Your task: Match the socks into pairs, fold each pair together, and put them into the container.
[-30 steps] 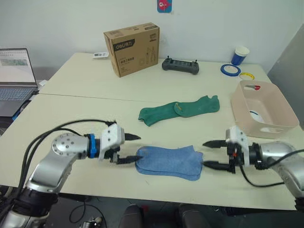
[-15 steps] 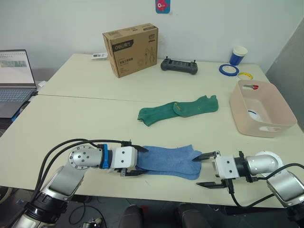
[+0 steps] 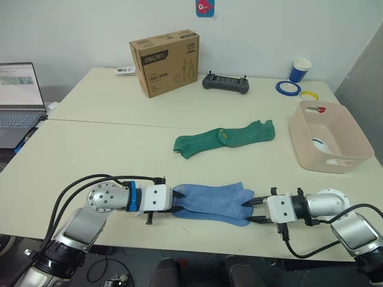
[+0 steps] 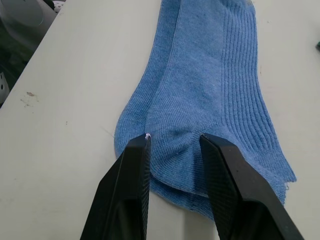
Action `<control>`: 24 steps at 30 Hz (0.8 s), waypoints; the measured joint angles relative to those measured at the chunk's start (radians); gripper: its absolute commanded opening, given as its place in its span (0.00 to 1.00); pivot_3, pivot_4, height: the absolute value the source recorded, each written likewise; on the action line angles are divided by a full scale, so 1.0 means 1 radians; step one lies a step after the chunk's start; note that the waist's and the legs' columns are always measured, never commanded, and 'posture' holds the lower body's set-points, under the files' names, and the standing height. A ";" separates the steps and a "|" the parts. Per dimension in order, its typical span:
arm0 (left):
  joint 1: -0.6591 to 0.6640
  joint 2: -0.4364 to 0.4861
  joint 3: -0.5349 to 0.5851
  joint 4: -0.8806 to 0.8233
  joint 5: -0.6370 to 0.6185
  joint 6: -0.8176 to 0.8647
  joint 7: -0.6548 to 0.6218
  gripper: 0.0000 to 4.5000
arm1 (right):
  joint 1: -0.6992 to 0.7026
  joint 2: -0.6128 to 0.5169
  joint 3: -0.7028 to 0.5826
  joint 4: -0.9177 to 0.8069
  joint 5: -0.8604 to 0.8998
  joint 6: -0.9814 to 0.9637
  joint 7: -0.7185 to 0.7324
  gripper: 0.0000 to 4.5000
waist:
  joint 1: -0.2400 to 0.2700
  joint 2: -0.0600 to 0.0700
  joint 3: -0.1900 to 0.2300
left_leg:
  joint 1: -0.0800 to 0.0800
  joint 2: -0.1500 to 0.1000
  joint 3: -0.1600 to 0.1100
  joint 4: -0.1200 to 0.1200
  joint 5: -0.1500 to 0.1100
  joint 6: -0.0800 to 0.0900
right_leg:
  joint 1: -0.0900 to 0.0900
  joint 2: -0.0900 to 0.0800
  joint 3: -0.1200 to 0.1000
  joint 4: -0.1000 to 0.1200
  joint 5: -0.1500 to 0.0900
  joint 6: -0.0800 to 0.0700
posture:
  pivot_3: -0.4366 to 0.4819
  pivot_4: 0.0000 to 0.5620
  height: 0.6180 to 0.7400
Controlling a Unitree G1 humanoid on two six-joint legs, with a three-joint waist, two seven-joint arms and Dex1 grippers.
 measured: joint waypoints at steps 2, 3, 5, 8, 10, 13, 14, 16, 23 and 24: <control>0.000 -0.003 0.000 0.000 -0.008 0.000 -0.005 0.30 | -0.004 0.000 0.000 0.007 0.000 -0.007 0.000 0.36 | 0.000 0.000 0.000 | 0.000 0.000 0.000 0.000 0.000 0.000 | 0.000 0.000 0.000 0.000 0.000 0.000 | 0.48 0.27 1.00; 0.000 -0.004 0.000 0.000 -0.009 0.000 -0.008 0.30 | -0.005 0.000 0.001 0.007 0.000 -0.012 0.000 0.36 | 0.000 0.000 0.000 | 0.000 0.000 0.000 0.000 0.000 0.000 | 0.000 0.000 0.000 0.000 0.000 0.000 | 0.48 0.27 1.00; 0.000 -0.004 0.000 0.000 -0.013 0.000 -0.014 0.30 | -0.009 0.000 0.003 0.007 -0.001 -0.018 0.001 0.36 | 0.000 0.000 0.000 | 0.000 0.000 0.000 0.000 0.000 0.000 | 0.000 0.000 0.000 0.000 0.000 0.000 | 0.48 0.27 1.00; 0.000 -0.004 0.003 0.000 -0.036 0.002 -0.021 0.30 | -0.010 -0.002 0.010 0.007 -0.001 -0.032 0.003 0.36 | 0.000 0.000 0.000 | 0.000 0.000 0.000 0.000 0.000 0.000 | 0.000 0.000 0.000 0.000 0.000 0.000 | 0.48 0.27 1.00; 0.004 0.000 0.008 0.000 -0.052 0.008 -0.035 0.30 | -0.008 -0.007 0.013 0.006 -0.001 -0.038 0.010 0.36 | 0.000 0.000 0.000 | 0.000 0.000 0.000 0.000 0.000 0.000 | 0.000 0.000 0.000 0.000 0.000 0.000 | 0.48 0.27 1.00; 0.017 0.008 0.016 0.000 -0.066 0.010 -0.039 0.30 | -0.004 -0.012 0.021 0.006 -0.001 -0.043 0.016 0.36 | 0.000 0.000 0.000 | 0.000 0.000 0.000 0.000 0.000 0.000 | 0.000 0.000 0.000 0.001 0.000 0.000 | 0.48 0.27 1.00; 0.022 0.008 0.017 0.000 -0.068 0.010 -0.040 0.30 | -0.003 -0.012 0.024 0.006 -0.002 -0.046 0.018 0.36 | 0.000 0.000 0.000 | 0.000 0.000 0.000 0.000 0.000 0.000 | 0.000 0.000 0.000 0.001 0.000 0.000 | 0.48 0.27 1.00; 0.027 0.008 0.017 0.000 -0.069 0.009 -0.040 0.30 | 0.000 -0.012 0.028 0.006 -0.008 -0.050 0.018 0.36 | 0.000 0.000 0.000 | 0.000 0.000 0.000 0.000 0.000 0.000 | 0.000 0.000 0.000 0.001 0.000 0.000 | 0.48 0.27 1.00; 0.031 0.008 0.017 0.007 -0.068 -0.008 -0.040 0.30 | 0.005 -0.017 0.034 0.017 -0.040 -0.071 0.017 0.36 | 0.000 0.000 0.000 | 0.001 0.000 0.000 0.000 0.000 0.000 | 0.000 0.000 0.000 0.001 0.000 0.000 | 0.48 0.27 1.00; 0.031 0.008 0.017 0.010 -0.068 -0.011 -0.042 0.30 | 0.003 -0.016 0.034 0.024 -0.042 -0.077 0.016 0.36 | 0.000 0.000 0.000 | 0.001 0.000 0.000 0.000 0.000 0.000 | 0.000 0.000 0.000 0.001 0.000 0.000 | 0.48 0.27 1.00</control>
